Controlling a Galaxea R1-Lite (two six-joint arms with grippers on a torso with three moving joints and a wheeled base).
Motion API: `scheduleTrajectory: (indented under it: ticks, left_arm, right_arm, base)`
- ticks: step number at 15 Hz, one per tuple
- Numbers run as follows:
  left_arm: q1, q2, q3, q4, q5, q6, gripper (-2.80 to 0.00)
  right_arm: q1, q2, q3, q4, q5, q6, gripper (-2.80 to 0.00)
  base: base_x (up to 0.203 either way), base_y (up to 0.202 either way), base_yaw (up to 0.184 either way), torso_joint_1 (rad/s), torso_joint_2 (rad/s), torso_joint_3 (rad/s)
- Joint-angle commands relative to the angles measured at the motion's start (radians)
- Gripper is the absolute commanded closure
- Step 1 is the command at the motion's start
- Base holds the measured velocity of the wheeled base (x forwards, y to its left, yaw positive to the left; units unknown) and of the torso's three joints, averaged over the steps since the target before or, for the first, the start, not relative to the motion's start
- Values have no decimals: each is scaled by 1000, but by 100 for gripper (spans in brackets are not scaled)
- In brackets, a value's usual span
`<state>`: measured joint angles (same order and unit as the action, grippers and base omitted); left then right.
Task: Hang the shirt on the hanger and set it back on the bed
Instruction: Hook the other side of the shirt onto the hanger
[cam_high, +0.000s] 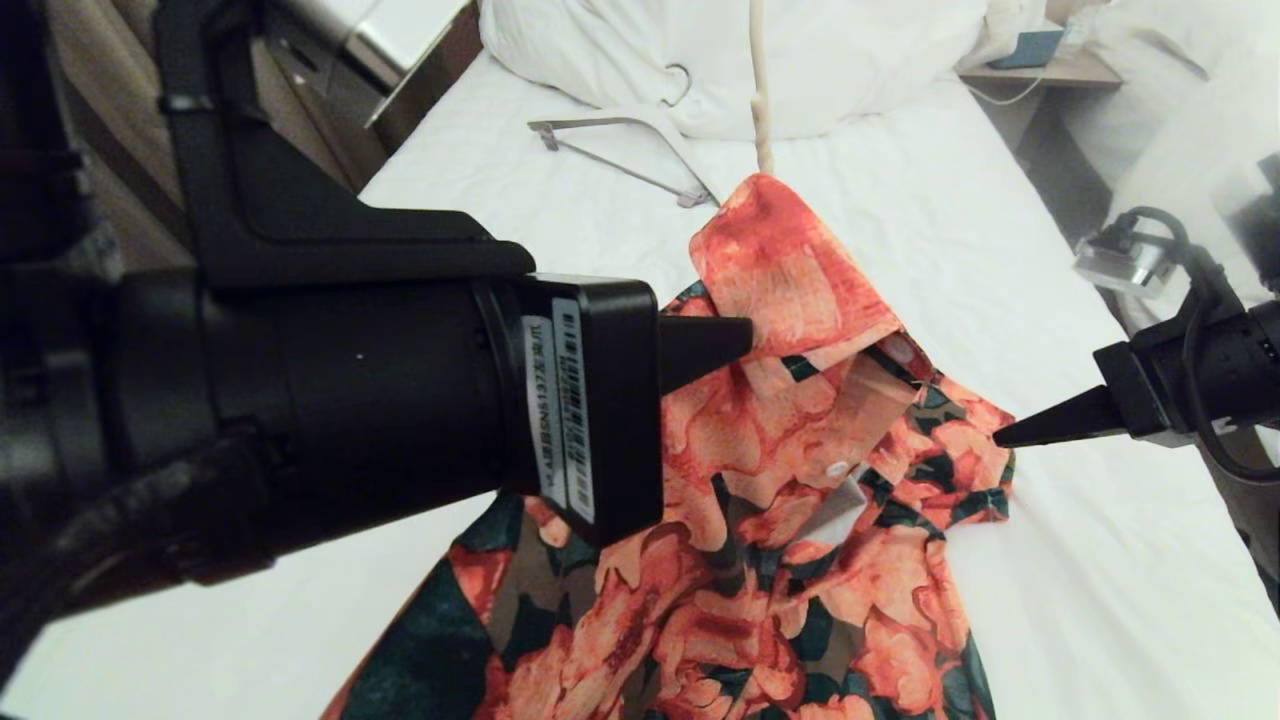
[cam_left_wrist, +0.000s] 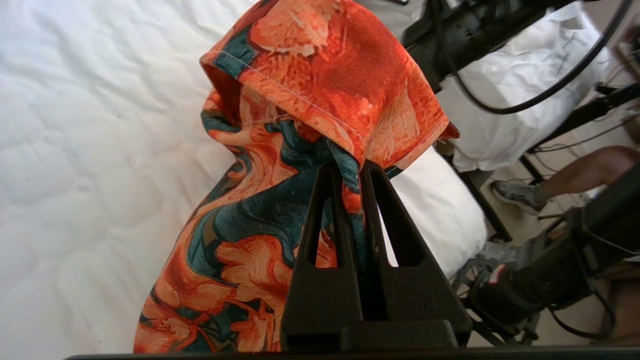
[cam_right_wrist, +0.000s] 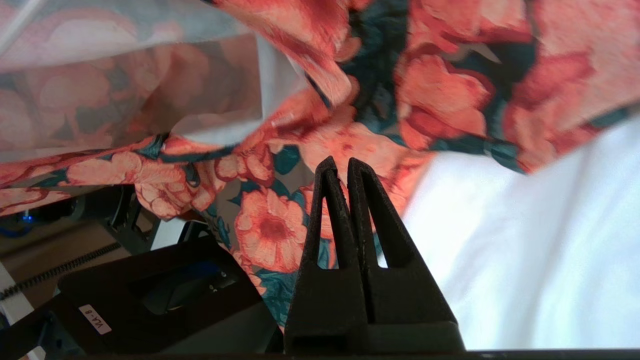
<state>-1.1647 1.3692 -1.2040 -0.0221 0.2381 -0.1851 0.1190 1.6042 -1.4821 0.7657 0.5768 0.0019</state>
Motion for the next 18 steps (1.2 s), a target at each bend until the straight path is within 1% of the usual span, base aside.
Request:
scheduleTrajectory:
  ticks: [1, 2, 4, 8, 11, 12, 14, 18]
  left_arm:
    - [2, -22, -2, -1, 0, -3, 0]
    - [2, -28, -2, -1, 0, -4, 0]
    - [2, -30, -2, -1, 0, -4, 0]
    - [0, -32, -2, -1, 0, -4, 0]
    - [0, -33, -2, -1, 0, -4, 0]
    - [0, -32, -2, -1, 0, -4, 0]
    - [2, -28, -1, -1, 0, -4, 0]
    - [0, -27, 0, -1, 0, -3, 0]
  right_arm:
    - [24, 13, -4, -1, 2, 0, 0]
    - [36, 13, -3, -6, -2, 0, -280]
    - [75, 15, 14, -43, -21, 0, -280]
    - [136, 39, 108, -276, -53, -2, -280]
    - [167, 100, 136, -430, -69, 3, -280]
    - [186, 114, 138, -462, -70, 24, -280]
    - [221, 128, 140, -513, -70, 61, -280]
    - [238, 154, 143, -523, -71, 64, -280]
  base:
    - [0, 0, 0, 0, 0, 0]
    - [0, 0, 0, 0, 0, 0]
    - [0, 0, 0, 0, 0, 0]
    - [0, 0, 0, 0, 0, 0]
    - [0, 0, 0, 0, 0, 0]
    - [0, 0, 0, 0, 0, 0]
    - [0, 0, 0, 0, 0, 0]
    - [0, 0, 0, 0, 0, 0]
